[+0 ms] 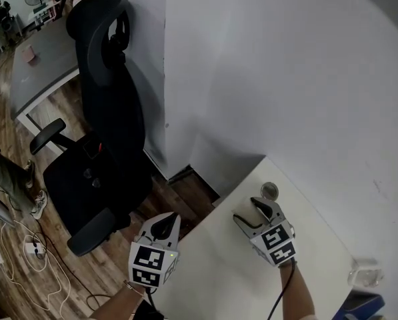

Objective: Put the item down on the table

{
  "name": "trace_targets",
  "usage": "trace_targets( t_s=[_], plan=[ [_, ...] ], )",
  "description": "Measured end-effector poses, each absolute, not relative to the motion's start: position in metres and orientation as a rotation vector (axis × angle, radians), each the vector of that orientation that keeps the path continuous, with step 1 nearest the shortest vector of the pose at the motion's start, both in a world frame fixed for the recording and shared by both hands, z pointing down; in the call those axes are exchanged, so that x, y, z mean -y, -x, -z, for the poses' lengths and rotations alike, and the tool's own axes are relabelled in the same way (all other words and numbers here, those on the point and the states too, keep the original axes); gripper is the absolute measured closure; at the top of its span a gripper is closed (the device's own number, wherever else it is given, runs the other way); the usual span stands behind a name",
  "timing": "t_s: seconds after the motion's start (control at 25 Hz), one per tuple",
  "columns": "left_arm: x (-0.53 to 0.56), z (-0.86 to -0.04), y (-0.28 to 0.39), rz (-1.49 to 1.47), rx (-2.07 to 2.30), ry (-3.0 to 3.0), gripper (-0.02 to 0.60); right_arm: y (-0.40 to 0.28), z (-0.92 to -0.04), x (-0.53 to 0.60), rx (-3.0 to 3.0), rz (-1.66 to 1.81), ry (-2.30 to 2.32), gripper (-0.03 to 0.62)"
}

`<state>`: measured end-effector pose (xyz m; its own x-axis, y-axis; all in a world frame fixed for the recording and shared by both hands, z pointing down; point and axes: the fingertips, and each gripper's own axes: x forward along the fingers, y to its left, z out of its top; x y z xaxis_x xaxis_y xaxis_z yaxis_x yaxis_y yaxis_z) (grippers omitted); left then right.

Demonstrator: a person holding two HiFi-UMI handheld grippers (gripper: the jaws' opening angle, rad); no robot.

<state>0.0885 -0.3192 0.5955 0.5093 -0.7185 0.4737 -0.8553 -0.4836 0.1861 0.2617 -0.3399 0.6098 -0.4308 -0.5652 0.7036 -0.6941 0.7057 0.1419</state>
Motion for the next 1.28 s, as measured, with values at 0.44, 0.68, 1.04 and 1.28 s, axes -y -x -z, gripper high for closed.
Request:
trace_targets(
  t_s=[0.44,0.68,1.04,1.28],
  plan=[
    [0.321,-0.596,-0.085,-0.463,1.307,-2.351,0.566,-0.259,-0.623,0.341,2.061,-0.268,-0.919,0.303],
    [0.321,-0.595,-0.081,-0.466,1.310,-2.351,0.566,-0.262,-0.628,0.344,2.020,-0.344,-0.921,0.301],
    [0.316,-0.588,-0.078,-0.476,1.302,-2.360,0.566,-0.266,-0.633,0.346,1.941,-0.382,-0.925,0.299],
    [0.308,-0.582,-0.072,-0.485,1.312,-2.360,0.566,-0.268,-0.622,0.350,1.953,-0.348,-0.987,0.289]
  ],
)
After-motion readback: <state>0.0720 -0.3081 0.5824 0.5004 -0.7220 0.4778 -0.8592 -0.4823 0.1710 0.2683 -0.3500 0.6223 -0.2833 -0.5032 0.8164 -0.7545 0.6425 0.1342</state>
